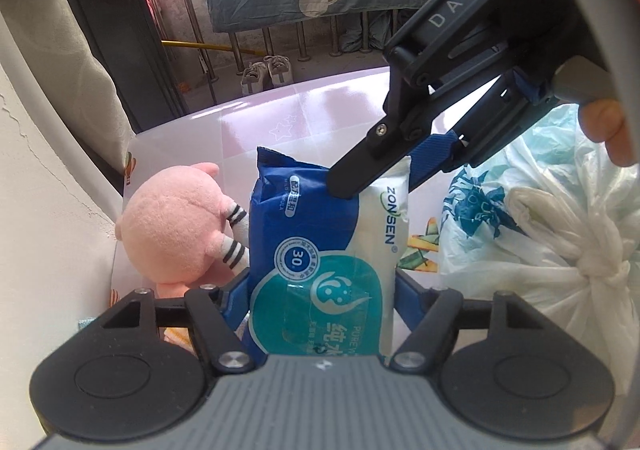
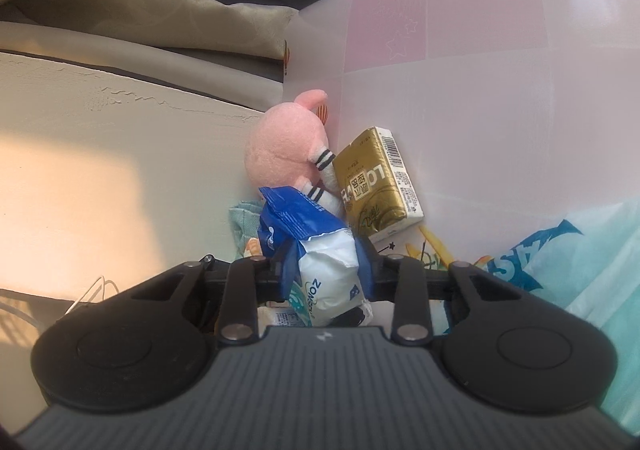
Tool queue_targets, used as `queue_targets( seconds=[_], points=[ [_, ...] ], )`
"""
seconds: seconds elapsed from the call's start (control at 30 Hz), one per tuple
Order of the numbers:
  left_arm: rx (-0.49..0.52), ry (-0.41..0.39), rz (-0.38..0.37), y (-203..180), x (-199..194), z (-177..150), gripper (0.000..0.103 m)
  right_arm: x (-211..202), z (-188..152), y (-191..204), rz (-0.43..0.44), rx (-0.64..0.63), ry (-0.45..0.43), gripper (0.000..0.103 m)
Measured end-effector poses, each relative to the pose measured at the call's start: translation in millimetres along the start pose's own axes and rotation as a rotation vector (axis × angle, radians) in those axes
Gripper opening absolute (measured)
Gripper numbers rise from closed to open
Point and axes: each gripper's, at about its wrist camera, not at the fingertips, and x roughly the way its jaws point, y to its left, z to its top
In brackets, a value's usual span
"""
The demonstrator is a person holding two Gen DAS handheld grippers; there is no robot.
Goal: Organize soft objects
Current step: 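Lift the wet-wipes pack with the right gripper and carry it over the box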
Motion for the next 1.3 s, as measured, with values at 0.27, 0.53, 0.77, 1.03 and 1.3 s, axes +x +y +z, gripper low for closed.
queue_targets(
  seconds=[0.27,0.53,0.77,1.03,1.3],
  points=[
    [0.017,-0.111,0.045,-12.0,-65.3,11.0,0.072,-50.5,-20.5,47.4,0.049,-0.069,-0.08,0.029],
    [0.081,-0.209,0.023,-73.5,-126.7,39.3,0.072,-152.1,-64.9,57.9,0.065,-0.104,-0.226,0.028],
    [0.175,-0.275,-0.099,-174.7,-151.3,80.7,0.072,-277.3,-122.8,14.9,0.035,-0.065,-0.421,0.027],
    [0.243,-0.226,-0.258,-287.9,-123.7,106.5,0.072,-382.3,-178.6,-78.2,-0.05,0.069,-0.551,0.027],
    [0.283,-0.089,-0.301,-322.6,-78.4,102.7,0.074,-370.6,-177.7,-178.3,-0.028,0.221,-0.464,0.031]
  ],
)
